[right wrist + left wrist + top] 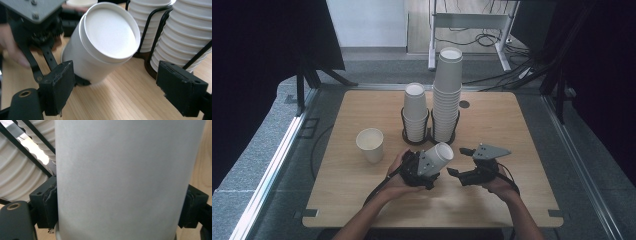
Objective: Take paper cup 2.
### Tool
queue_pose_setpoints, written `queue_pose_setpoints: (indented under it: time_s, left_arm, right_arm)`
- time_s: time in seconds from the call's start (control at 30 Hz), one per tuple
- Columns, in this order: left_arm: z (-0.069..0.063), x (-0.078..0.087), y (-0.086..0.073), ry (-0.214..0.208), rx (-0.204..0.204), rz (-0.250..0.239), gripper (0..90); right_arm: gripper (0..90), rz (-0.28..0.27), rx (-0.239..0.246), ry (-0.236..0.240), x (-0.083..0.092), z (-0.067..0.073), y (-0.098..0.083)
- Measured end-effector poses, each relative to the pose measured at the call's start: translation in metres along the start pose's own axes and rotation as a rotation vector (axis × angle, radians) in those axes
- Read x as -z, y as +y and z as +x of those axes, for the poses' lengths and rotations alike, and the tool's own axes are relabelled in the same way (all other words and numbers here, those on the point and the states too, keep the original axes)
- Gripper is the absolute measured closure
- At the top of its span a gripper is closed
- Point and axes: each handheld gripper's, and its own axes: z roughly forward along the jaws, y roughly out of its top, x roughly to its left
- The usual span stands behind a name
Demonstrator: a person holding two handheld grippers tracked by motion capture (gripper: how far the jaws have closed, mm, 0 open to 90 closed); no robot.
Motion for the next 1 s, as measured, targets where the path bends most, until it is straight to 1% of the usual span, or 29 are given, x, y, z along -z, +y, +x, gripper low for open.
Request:
queue_pose_setpoints:
  time_s: [0.1, 0.13, 0.2, 0.23, 0.3, 0.37, 0.43, 0.5, 0.57, 0.63, 0.7, 0.77, 0.83, 0.93, 0.97, 1.0]
  left_arm:
    - [0.002, 0.000, 0.002, 0.006, -0.006, 0.003, 12.3]
    - [0.002, -0.001, 0.003, 0.010, -0.005, 0.002, 12.3]
    - [0.003, -0.001, 0.004, 0.013, -0.024, 0.012, 12.3]
    - [0.002, -0.001, 0.005, 0.019, -0.029, 0.018, 12.3]
    - [0.002, -0.003, 0.006, 0.029, -0.054, 0.025, 12.3]
    - [0.001, -0.005, 0.007, 0.036, -0.071, 0.033, 12.3]
    - [0.000, -0.006, 0.009, 0.041, -0.090, 0.046, 12.3]
    - [-0.002, -0.008, 0.011, 0.048, -0.113, 0.050, 12.3]
    - [-0.004, -0.009, 0.013, 0.053, -0.129, 0.057, 12.3]
    - [-0.006, -0.011, 0.014, 0.072, -0.161, 0.067, 12.2]
    - [-0.009, -0.012, 0.015, 0.079, -0.178, 0.072, 12.3]
    - [-0.011, -0.014, 0.016, 0.092, -0.200, 0.078, 12.3]
    - [-0.014, -0.015, 0.017, 0.107, -0.230, 0.084, 12.3]
    - [-0.018, -0.016, 0.019, 0.125, -0.271, 0.079, 12.3]
    - [-0.019, -0.016, 0.020, 0.125, -0.279, 0.078, 12.3]
    - [-0.021, -0.016, 0.020, 0.127, -0.278, 0.076, 12.3]
  right_arm:
    - [15.1, 0.072, 0.062, -0.027, -0.003, -0.004, 0.011]
    - [15.1, 0.088, 0.073, -0.028, -0.004, -0.005, 0.013]
    - [14.9, 0.133, 0.104, -0.024, -0.007, -0.008, 0.019]
    - [14.7, 0.166, 0.131, -0.025, -0.009, -0.010, 0.022]
    - [14.5, 0.204, 0.170, -0.021, -0.011, -0.011, 0.027]
    - [14.1, 0.246, 0.205, -0.003, -0.014, -0.011, 0.033]
    - [13.3, 0.310, 0.255, 0.006, -0.019, -0.009, 0.039]
    - [13.1, 0.356, 0.300, 0.009, -0.024, -0.008, 0.043]
    - [12.6, 0.398, 0.333, 0.014, -0.029, -0.007, 0.047]
    - [12.4, 0.445, 0.363, 0.024, -0.033, -0.005, 0.050]
    - [12.6, 0.483, 0.391, 0.040, -0.036, -0.006, 0.052]
    - [12.6, 0.526, 0.405, 0.063, -0.040, -0.006, 0.054]
    - [12.7, 0.557, 0.411, 0.089, -0.044, -0.006, 0.055]
    - [12.7, 0.605, 0.438, 0.120, -0.051, -0.003, 0.055]
    - [12.9, 0.618, 0.437, 0.130, -0.053, -0.002, 0.055]
    - [13.2, 0.623, 0.443, 0.139, -0.055, -0.002, 0.055]
